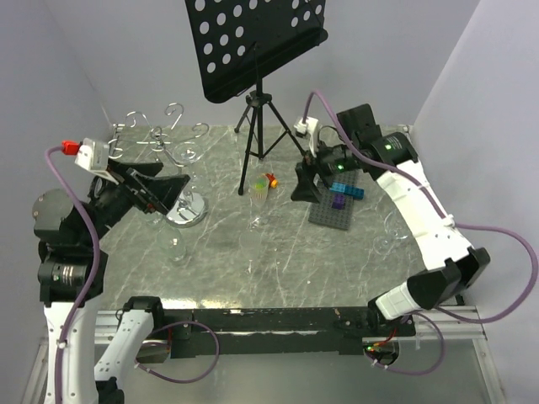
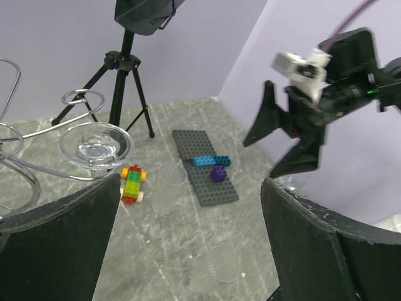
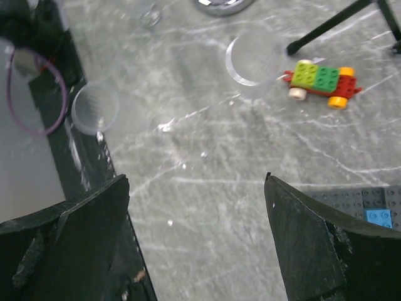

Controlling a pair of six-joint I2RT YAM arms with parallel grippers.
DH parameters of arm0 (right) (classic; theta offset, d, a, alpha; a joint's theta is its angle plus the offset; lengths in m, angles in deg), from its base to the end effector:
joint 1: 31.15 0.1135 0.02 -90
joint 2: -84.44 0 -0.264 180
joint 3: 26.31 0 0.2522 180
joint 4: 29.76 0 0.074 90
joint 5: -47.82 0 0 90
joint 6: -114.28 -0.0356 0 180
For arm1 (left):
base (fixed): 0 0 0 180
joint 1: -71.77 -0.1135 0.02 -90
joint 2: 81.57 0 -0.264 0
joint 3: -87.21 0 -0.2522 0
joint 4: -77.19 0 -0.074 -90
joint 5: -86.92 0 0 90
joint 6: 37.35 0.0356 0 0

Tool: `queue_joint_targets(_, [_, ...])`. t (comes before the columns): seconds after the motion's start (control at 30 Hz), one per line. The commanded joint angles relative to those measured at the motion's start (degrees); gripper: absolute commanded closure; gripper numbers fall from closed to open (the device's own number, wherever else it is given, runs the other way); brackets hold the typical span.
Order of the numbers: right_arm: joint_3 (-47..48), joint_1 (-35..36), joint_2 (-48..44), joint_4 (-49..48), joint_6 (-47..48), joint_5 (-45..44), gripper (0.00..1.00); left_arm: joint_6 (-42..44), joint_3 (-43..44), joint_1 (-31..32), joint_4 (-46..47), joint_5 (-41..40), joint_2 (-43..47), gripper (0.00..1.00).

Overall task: Place the wine glass upside down on the wine glass rack
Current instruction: Pick up the wine glass at the center of the board.

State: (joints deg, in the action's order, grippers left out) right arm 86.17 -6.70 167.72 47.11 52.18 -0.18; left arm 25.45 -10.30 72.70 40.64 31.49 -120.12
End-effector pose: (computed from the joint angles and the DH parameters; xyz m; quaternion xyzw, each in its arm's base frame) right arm 0.2422 0.1363 0.4245 -0.5002 0.7242 0.3239 0.3470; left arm 0.0973 -0.0218 0.4663 0.0741 0.6645 -0.3646 0.6481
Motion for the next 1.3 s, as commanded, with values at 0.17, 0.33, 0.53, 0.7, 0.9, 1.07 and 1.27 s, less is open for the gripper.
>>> queue_joint_targets(0.17, [4.46,2.79,5.21,-17.67,-21.91,-14.29,0.05,-3.91,0.0,-0.23,1.7,-1.52,1.45,0.03])
queue_joint_targets(0.33, [14.03,5.51,14.52,-12.85,-26.4,-18.87,0.11,-5.23,-0.52,-0.14,1.16,-2.05,3.12,0.03])
queue_joint_targets(0.53, [15.1,10.44,20.59,-10.99,-23.78,-30.38,0.25,-5.67,-0.97,-0.23,1.17,-1.87,3.3,0.03])
queue_joint_targets(0.7, [14.13,11.5,22.97,-10.56,-22.63,-32.24,0.35,-5.58,-1.67,-0.14,1.08,-1.96,3.56,0.03])
queue_joint_targets(0.9, [14.22,11.85,25.52,-10.11,-22.45,-32.24,0.48,-5.76,-2.55,-0.14,1.69,-1.43,3.65,0.03])
queue_joint_targets(1.07, [14.92,12.2,26.93,-9.15,-21.93,-31.28,0.55,-5.49,-2.46,-0.14,1.16,-1.52,3.83,0.03])
queue_joint_targets(1.27, [13.78,13.17,26.75,-9.23,-20.7,-32.24,0.7,-5.93,-2.37,-0.22,1.52,-1.08,3.92,0.03])
